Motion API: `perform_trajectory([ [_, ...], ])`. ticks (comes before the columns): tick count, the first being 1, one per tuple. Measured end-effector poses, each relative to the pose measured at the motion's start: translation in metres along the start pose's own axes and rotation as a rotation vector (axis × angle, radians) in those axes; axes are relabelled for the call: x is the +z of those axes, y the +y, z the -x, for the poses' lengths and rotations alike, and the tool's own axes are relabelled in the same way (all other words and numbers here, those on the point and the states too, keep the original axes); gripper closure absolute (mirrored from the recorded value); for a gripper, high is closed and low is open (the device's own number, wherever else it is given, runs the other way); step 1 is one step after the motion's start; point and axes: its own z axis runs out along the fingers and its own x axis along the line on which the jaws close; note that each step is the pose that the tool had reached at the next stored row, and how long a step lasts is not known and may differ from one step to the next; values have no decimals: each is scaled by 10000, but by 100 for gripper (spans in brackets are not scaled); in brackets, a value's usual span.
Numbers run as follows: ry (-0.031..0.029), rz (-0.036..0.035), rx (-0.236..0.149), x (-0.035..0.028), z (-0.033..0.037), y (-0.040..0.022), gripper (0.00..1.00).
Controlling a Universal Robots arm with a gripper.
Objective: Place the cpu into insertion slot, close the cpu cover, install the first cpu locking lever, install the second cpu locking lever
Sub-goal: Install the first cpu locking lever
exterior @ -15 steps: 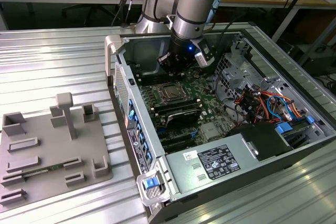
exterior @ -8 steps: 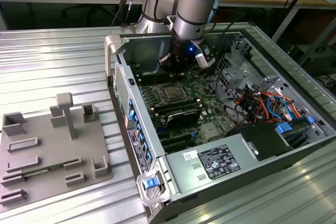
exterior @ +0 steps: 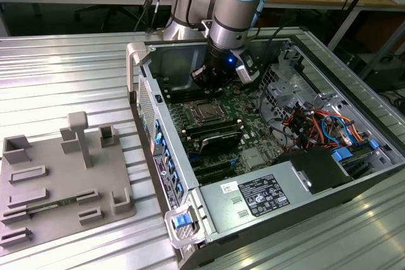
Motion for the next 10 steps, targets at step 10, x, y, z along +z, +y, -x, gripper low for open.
perform_trajectory([
  [10,0,108,-50,18,6,36,89],
])
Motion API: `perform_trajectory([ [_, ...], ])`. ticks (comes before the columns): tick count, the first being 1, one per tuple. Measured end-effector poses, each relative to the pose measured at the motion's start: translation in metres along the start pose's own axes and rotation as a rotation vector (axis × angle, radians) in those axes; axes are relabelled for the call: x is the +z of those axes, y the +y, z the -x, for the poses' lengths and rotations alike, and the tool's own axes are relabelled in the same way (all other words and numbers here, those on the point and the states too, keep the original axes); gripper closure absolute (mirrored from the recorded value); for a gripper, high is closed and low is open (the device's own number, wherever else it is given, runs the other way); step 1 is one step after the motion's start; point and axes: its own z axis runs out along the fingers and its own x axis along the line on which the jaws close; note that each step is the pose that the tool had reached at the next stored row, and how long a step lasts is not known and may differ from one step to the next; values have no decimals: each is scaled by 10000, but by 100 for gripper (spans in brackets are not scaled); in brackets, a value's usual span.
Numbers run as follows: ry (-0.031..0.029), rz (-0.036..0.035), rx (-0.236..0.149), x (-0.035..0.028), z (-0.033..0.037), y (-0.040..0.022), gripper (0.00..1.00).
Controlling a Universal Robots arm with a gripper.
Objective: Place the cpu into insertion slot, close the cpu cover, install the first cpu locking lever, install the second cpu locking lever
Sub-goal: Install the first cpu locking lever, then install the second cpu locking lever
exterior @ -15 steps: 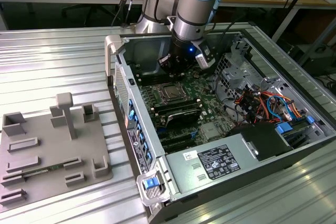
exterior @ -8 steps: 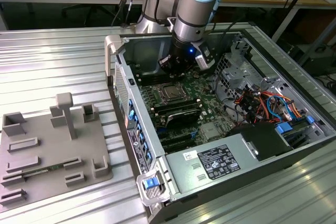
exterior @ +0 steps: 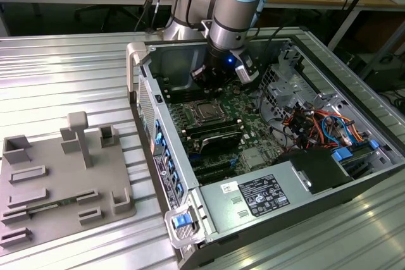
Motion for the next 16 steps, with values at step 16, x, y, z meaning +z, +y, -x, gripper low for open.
perform_trajectory([
  [16,-1,8,-4,-108,-1,-76,89],
])
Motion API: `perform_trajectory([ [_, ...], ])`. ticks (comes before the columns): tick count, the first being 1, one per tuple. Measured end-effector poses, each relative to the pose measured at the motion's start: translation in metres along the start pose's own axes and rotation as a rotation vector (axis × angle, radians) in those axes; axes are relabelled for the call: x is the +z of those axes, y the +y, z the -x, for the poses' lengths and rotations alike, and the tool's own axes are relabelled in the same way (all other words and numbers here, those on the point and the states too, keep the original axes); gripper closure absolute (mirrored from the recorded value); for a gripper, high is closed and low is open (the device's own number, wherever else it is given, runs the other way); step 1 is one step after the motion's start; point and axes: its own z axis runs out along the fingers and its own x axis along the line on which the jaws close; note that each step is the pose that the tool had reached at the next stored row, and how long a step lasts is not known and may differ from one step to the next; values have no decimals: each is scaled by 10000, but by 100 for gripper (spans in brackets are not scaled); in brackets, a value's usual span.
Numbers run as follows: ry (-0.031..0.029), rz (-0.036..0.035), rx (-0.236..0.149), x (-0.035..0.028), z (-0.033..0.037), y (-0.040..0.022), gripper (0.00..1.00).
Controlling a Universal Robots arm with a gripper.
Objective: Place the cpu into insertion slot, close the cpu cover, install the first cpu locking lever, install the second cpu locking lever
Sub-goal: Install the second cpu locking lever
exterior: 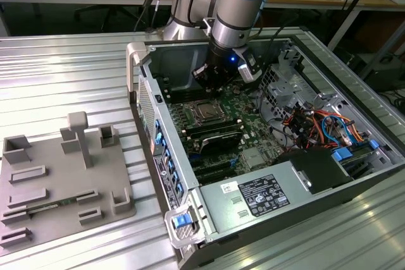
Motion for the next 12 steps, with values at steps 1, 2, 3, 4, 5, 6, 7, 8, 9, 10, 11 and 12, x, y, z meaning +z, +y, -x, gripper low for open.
perform_trajectory([
  [1,0,4,0,0,0,0,89],
  [2,0,4,0,0,0,0,89],
  [3,0,5,0,0,0,0,89],
  [4,0,5,0,0,0,0,89],
  [5,0,5,0,0,0,0,89],
  [6,-1,5,0,0,0,0,89],
  [7,0,5,0,0,0,0,89],
  [8,-1,7,0,0,0,-1,89],
  [9,0,6,-3,-1,0,-5,89],
  [10,0,6,-2,0,0,-10,89],
  [11,0,6,0,-1,-1,-18,89],
  [12,0,6,-1,-1,0,-25,89],
])
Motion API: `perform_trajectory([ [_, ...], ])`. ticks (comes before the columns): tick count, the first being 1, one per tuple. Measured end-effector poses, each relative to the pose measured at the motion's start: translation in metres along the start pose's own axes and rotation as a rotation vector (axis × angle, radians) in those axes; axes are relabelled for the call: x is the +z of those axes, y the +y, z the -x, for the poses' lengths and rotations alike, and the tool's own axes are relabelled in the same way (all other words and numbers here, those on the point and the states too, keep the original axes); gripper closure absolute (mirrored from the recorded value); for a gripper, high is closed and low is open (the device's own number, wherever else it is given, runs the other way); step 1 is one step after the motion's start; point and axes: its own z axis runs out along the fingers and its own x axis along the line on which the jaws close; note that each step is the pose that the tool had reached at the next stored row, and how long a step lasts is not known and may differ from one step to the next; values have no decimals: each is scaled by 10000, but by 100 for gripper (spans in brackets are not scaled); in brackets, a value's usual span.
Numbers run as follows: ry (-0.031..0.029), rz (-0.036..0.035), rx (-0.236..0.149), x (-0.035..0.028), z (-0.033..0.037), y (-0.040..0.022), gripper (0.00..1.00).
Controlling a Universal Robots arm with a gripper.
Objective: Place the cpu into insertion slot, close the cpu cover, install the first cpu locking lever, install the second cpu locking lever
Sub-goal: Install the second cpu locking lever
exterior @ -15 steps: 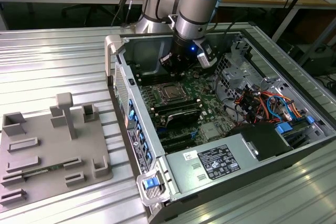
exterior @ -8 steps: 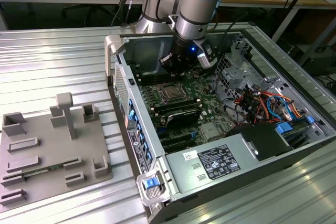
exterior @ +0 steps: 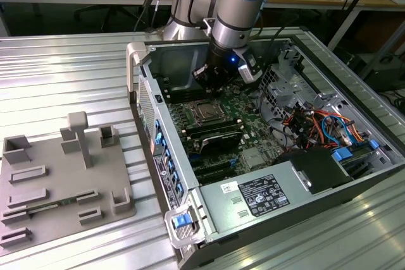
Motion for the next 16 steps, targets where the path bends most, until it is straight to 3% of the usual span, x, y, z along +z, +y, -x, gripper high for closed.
perform_trajectory([
  [5,0,-2,1,-2,-2,-58,89],
  [11,1,-7,2,-4,15,-62,89],
  [16,0,-7,1,-53,15,-63,89],
])
